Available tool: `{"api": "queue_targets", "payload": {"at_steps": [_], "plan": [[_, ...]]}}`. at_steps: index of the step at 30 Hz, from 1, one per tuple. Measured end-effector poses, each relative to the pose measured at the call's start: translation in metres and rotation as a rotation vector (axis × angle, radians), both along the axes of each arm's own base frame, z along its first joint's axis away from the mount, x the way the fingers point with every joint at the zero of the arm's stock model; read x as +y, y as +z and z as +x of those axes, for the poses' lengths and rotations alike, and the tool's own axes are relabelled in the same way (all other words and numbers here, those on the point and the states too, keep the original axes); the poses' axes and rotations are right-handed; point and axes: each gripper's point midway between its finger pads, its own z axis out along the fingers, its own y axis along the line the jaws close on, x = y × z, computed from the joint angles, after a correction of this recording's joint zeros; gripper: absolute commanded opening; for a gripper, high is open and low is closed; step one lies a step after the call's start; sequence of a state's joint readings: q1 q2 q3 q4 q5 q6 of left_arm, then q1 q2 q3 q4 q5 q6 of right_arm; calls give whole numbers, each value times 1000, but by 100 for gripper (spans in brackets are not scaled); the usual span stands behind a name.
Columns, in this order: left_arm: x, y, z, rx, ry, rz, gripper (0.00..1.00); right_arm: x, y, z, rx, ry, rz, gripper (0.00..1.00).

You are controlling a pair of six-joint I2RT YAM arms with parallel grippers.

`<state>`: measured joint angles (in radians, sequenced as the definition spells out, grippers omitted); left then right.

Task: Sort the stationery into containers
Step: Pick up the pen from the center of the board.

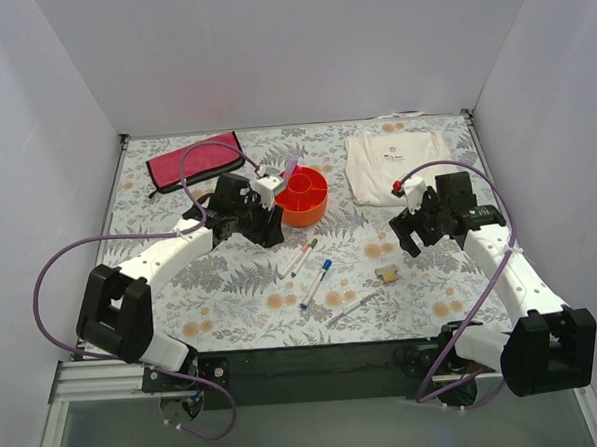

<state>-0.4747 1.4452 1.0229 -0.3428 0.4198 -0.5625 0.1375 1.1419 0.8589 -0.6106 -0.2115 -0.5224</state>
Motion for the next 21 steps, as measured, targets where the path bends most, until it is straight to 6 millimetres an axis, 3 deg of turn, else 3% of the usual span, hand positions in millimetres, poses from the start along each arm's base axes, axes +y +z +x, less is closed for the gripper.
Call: {"api": "queue_targets", "payload": {"at_steps": [1, 3, 9, 14, 21], "plan": [[4, -19, -8, 57, 8, 35, 45, 0, 1, 0, -2, 0, 0, 93], [10, -33, -18, 109, 22, 69, 43, 0, 3, 0, -11, 0, 2, 93], [8, -42, -24, 148, 37, 82, 39, 2, 4, -8, -25, 8, 19, 92], [6, -62, -27, 211, 59, 90, 38, 6, 2, -12, -12, 11, 43, 91], [4, -77, -29, 270, 90, 95, 44, 21, 0, -14, 64, -46, 152, 90]]}}
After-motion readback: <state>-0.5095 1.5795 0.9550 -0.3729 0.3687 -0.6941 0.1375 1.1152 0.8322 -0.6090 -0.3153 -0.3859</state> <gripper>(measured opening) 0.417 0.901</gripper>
